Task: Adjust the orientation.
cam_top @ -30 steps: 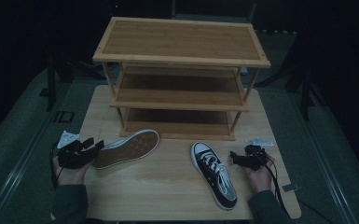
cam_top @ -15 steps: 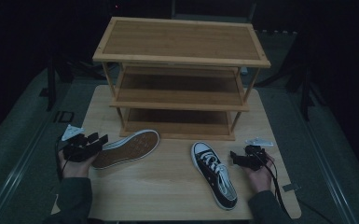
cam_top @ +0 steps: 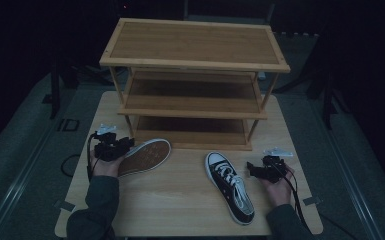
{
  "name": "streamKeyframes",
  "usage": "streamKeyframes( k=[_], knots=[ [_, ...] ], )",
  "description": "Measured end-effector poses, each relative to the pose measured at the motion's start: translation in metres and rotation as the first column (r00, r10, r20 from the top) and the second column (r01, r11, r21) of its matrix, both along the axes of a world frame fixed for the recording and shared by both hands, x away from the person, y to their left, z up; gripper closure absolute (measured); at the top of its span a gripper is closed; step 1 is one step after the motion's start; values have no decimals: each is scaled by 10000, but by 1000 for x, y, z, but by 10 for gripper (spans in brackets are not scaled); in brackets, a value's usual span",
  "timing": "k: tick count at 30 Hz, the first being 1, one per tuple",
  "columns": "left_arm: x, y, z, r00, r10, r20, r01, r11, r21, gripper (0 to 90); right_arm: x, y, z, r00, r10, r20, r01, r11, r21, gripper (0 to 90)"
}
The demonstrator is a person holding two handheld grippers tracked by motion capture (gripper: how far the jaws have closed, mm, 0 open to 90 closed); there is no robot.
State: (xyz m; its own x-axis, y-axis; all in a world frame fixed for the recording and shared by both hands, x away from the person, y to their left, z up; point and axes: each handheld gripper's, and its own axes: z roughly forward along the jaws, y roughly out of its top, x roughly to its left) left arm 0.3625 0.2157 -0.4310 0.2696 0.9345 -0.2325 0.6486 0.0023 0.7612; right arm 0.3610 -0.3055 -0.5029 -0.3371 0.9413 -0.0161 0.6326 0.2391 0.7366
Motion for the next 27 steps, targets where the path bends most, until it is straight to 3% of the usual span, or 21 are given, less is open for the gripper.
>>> streamKeyframes(
  k=[7,16,24,27],
  knots=[
    [4,-5,-10,9980,102,-632,-99,9999,49,744,0,0,0,10000,-3,-1,3,10000,2,167],
    [-15,-5,-9,9994,-210,-287,209,9998,-56,779,0,0,0,10000,4,-3,-4,10000,-6,167],
    [-38,-3,-8,9967,-813,-21,810,9944,-683,779,0,0,0,10000,3,1,-3,10000,-4,167],
    [-47,-6,-6,9950,-996,75,999,9938,-485,778,0,0,0,10000,4,2,-4,10000,-5,167]
  ],
)
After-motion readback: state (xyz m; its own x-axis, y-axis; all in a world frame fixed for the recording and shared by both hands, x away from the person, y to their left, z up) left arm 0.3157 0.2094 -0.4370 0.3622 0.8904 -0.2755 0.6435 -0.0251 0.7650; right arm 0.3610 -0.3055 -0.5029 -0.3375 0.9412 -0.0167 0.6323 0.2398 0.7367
